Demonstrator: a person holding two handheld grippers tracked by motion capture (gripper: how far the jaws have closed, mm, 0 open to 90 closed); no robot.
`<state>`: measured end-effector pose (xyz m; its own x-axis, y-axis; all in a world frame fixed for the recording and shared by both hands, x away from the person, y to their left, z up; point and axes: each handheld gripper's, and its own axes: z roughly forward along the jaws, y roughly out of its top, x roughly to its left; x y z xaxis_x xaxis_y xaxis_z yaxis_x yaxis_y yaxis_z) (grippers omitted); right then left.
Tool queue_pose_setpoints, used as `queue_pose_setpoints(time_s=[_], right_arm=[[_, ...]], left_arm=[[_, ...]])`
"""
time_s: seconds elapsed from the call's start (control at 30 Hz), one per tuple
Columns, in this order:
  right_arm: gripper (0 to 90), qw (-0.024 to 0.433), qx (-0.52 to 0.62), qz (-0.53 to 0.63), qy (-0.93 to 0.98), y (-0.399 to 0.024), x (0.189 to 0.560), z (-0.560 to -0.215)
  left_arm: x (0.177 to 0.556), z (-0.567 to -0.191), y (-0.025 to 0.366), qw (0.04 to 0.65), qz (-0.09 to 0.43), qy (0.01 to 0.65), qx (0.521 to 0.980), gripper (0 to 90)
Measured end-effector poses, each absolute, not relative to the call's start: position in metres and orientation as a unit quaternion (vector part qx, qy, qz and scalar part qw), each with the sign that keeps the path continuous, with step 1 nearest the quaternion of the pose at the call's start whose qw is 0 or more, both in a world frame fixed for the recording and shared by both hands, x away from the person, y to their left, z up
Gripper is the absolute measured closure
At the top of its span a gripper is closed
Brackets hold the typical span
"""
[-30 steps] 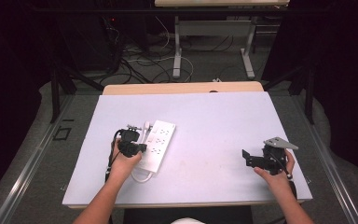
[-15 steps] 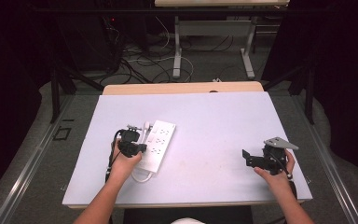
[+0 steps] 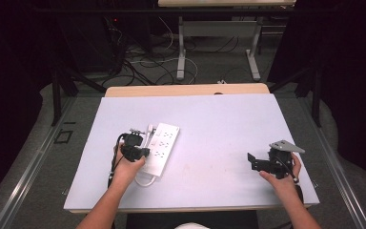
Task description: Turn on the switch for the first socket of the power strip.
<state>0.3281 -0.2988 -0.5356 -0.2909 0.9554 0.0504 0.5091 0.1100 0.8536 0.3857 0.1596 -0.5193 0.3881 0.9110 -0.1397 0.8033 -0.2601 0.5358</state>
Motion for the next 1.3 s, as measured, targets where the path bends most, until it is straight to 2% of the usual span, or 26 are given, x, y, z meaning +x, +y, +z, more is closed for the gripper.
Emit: queue_pose_setpoints(time_s=[0.27,1.3], right_arm=[[1.2,0.272,0.529,0.408,0.692,-0.2988,0.3285,-0.5359],[1.6,0.267,0.528,0.408,0.695,-0.2986,0.3287,-0.5361]], left_arm=[[0.3866,-0.5192,0.1629,0.278,0.086,0.547,0.785,90.0],[0.3867,-0.5102,0.1619,0.286,0.091,0.544,0.783,90.0]])
